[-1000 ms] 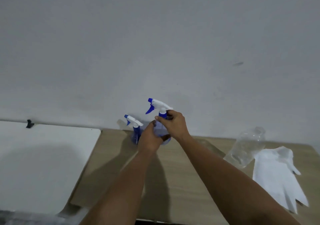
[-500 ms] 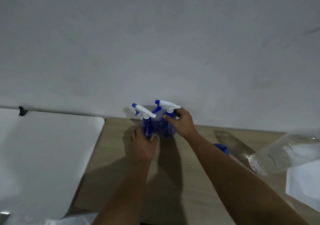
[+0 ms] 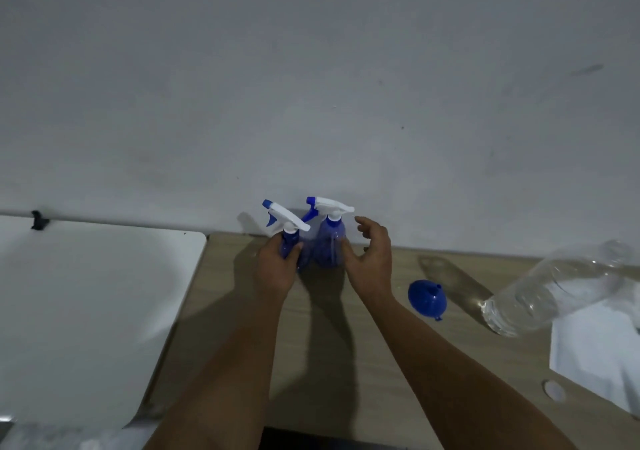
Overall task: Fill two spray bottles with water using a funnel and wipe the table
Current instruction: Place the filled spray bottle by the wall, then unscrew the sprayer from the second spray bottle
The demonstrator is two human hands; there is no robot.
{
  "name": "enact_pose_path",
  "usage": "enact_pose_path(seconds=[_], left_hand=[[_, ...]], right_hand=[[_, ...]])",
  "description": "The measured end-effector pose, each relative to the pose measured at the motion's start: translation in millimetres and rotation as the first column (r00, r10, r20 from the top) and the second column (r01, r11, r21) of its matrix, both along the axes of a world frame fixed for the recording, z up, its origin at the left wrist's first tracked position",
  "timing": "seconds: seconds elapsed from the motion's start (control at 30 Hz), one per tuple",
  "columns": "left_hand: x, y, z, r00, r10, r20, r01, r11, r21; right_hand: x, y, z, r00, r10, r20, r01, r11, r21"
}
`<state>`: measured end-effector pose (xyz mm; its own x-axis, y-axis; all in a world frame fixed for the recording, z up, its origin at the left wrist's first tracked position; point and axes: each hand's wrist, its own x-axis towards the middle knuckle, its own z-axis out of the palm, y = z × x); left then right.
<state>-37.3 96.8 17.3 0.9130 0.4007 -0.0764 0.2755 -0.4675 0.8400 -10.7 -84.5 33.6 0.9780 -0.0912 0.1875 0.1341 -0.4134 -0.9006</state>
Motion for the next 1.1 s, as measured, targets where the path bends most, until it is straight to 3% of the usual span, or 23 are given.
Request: enact_pose_path(seconds=[0.13,0.33,0.57,0.7,0.97,1.1], left_hand=[[-17.5,-0.7,-3.8,0.997,0.014,0.074,-0.013,1.000,-0.008],[-60.9,-40.8,47.8,0.994,-0.055,0.093,0.054,0.998,0.012],[-110.7,-122.1,107.8,0.992,-0.094,0.088,0.088,0.994,0.066],[-120.4,-170.4,123.1,0.970,-0.225,0.089,0.221,0.974,0.054],[-121.4,-266.4,103.4,0.942,-0.335,-0.032,0.336,0.942,0.027],[-119.7,-297.6,56.1,0.930,-0.351,-0.108,0.355,0.935,0.020]], right_hand=[[-30.2,3.2,16.2,0.995,0.082,0.049,-0.085,0.994,0.074],[-57.3,1.6,66.6,0.945,0.292,-0.148,-0.276,0.953,0.123],[-80.6,-56.8,106.5,0.961,0.255,-0.107,-0.245,0.964,0.101],[-90.5,-111.7,117.7,0.978,0.175,-0.116,-0.165,0.982,0.092],[-103.4,-221.0,99.7,0.979,0.080,-0.186,-0.062,0.993,0.102],[-113.1,-257.9,67.1,0.966,0.092,-0.243,-0.066,0.991,0.112]])
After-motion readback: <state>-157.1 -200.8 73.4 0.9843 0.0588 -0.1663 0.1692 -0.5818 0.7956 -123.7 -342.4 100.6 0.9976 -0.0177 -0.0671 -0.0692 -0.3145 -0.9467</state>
